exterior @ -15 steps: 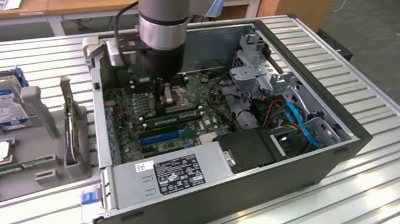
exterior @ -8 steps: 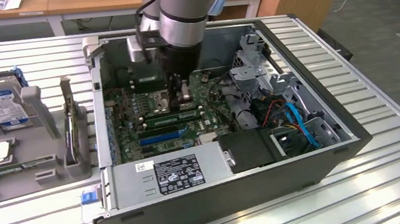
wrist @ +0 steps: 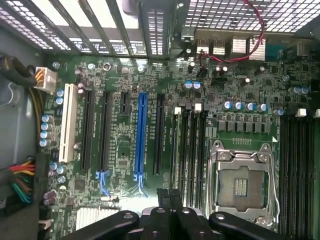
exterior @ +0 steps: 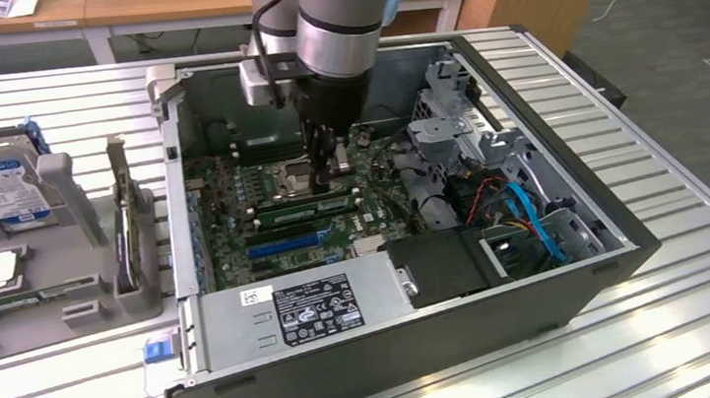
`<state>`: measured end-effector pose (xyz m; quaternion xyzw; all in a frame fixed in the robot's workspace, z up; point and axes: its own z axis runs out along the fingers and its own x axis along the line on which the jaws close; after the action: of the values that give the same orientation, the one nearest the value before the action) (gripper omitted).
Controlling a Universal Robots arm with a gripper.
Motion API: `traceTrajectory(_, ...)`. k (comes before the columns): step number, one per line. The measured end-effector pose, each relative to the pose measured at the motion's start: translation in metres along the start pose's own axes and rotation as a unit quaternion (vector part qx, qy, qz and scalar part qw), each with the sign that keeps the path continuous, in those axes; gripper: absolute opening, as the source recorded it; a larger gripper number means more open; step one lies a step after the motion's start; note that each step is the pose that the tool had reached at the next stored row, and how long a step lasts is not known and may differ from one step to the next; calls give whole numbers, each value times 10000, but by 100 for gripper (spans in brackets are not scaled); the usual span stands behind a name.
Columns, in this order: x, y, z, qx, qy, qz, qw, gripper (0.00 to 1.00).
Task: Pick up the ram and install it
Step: 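Press down the ram until it locks into place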
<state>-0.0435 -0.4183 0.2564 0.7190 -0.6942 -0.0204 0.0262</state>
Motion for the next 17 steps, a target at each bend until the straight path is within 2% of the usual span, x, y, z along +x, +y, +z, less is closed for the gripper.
traceTrajectory(1,0,0,-2,17,0,-14,10000,11)
traceTrajectory(3,0,-2,-26,16,1,-15,10000,11)
traceTrajectory(17,4,41,-661,17,1,-15,10000,11)
